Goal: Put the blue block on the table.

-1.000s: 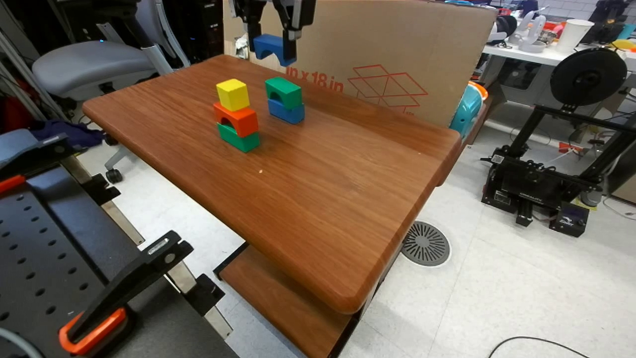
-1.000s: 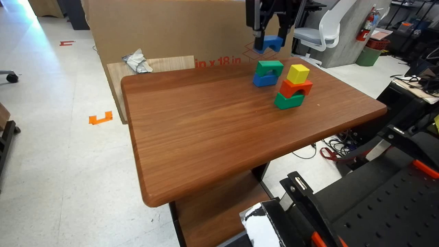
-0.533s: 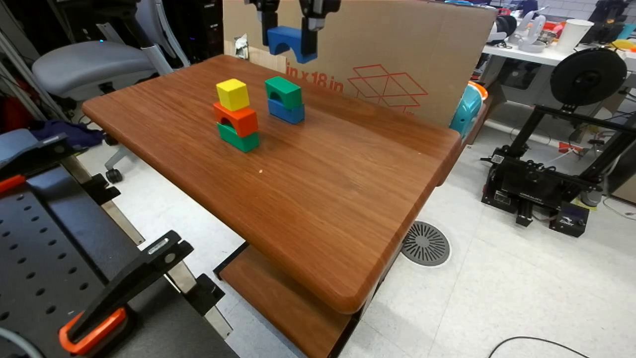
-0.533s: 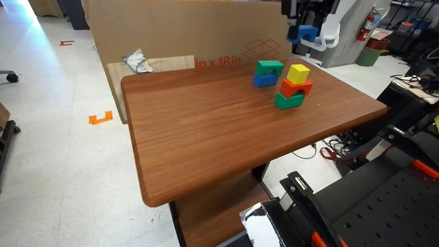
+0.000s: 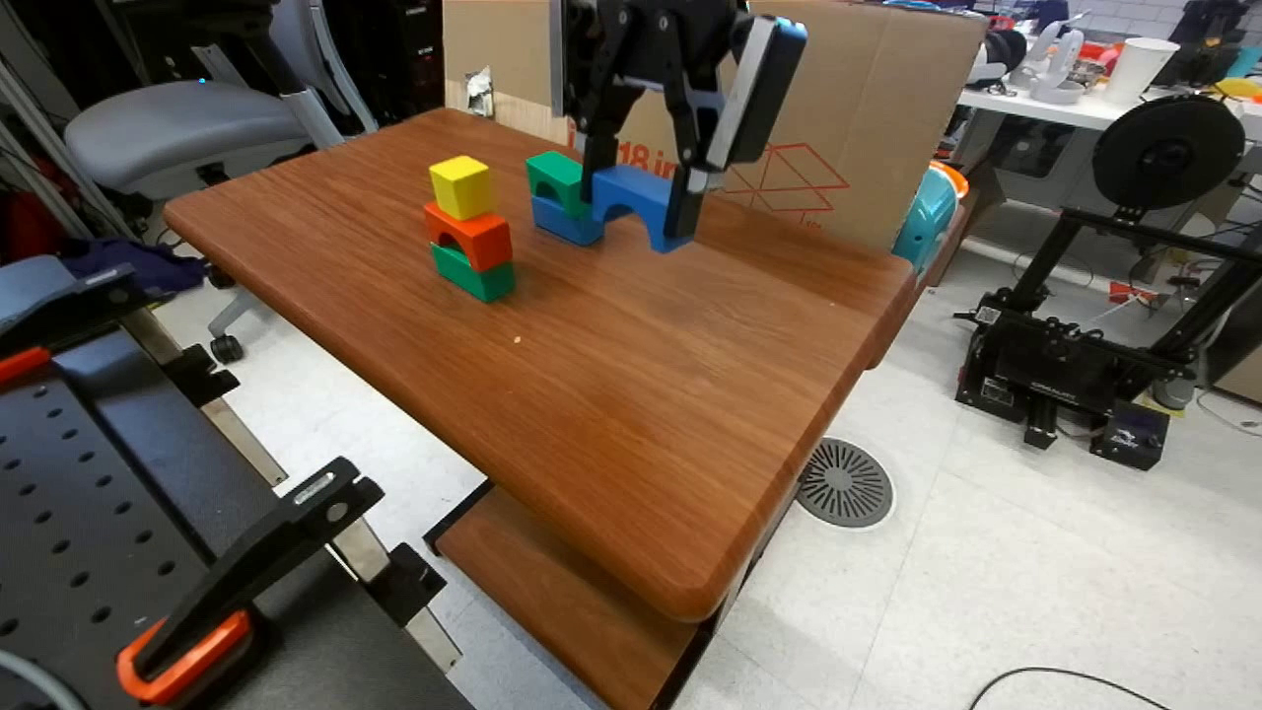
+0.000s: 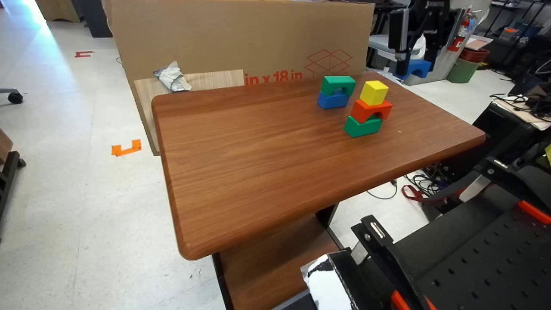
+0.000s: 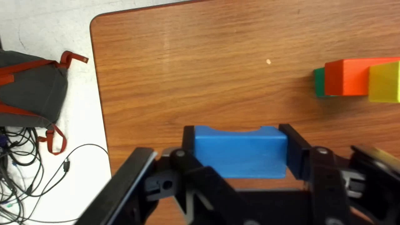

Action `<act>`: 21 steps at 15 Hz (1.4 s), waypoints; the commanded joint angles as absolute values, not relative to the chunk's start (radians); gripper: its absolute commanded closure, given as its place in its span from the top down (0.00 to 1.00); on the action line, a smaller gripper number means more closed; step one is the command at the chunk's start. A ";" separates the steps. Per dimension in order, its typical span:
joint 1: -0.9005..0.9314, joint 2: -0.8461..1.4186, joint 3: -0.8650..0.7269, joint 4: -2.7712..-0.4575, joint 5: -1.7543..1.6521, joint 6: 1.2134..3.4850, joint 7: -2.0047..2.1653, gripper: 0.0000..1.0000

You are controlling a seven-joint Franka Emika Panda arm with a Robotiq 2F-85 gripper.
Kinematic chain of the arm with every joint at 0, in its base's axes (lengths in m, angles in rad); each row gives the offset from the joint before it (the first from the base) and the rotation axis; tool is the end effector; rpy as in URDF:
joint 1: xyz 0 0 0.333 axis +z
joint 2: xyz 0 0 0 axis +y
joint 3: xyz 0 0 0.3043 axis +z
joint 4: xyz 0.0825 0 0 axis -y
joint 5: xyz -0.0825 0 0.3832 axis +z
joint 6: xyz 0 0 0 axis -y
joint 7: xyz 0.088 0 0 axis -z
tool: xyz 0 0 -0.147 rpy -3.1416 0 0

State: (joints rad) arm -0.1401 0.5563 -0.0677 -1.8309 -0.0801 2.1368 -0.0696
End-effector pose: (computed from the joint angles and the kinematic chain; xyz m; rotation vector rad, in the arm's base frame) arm 0.5883 -0.1303 0.1620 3.0498 -0.1236 -0.4006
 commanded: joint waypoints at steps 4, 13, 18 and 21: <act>-0.135 0.722 -0.075 -1.688 -0.082 2.051 -0.079 0.42; -0.112 0.800 -0.075 -1.597 -0.102 2.007 -0.075 0.98; -0.104 0.774 -0.068 -1.609 -0.100 1.990 -0.082 1.00; -0.096 0.607 -0.065 -1.742 -0.116 2.041 -0.112 1.00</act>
State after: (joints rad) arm -0.1077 0.7669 -0.0656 -1.6255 -0.0941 2.0282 -0.0816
